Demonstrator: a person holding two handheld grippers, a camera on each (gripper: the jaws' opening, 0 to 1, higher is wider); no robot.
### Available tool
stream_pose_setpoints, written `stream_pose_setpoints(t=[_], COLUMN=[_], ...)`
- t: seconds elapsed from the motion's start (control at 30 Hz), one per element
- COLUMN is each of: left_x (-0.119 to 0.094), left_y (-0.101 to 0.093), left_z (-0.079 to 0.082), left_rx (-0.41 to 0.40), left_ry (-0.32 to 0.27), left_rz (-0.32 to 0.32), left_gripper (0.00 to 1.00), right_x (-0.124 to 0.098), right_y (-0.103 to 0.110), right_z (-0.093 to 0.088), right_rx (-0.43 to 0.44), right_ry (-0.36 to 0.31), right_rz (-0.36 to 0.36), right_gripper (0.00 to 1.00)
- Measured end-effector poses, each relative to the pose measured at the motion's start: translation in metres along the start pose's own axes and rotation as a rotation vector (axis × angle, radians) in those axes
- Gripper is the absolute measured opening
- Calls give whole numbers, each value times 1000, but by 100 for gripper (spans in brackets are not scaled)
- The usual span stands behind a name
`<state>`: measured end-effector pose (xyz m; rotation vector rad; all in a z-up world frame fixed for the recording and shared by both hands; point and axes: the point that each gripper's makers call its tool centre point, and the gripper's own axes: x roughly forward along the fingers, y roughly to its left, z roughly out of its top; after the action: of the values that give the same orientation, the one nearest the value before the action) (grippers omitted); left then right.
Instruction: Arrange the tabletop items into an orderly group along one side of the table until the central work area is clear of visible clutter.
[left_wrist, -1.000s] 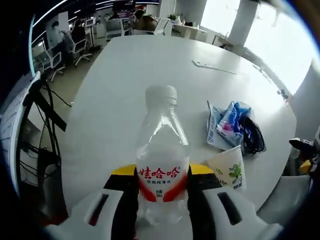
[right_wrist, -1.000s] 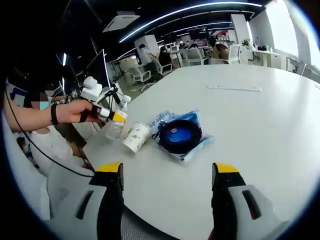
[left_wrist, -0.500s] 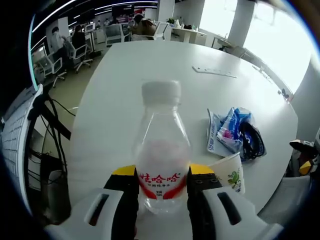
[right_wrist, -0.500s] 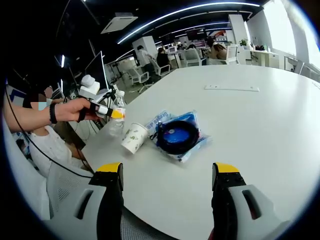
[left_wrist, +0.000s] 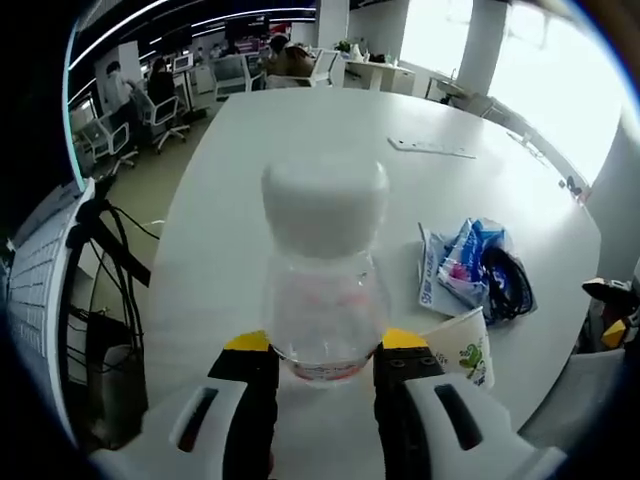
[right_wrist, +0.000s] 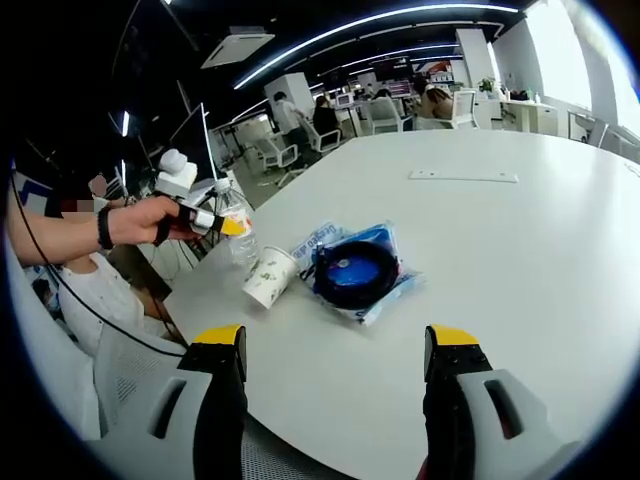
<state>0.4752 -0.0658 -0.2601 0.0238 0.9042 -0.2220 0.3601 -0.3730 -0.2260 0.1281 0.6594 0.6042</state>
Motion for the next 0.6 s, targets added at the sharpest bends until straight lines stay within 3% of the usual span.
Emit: stream_pose_setpoints(t=[0.6], left_x=[-6], left_y=[-1], left_z=[-15], left_rx=[-8], left_ry=[8], left_rz=[36], left_gripper=[37], right_x=[-1], right_y=[2], right_z=[0], right_rx=[0], right_ry=[-4], right_rz=[1], right_gripper=[72])
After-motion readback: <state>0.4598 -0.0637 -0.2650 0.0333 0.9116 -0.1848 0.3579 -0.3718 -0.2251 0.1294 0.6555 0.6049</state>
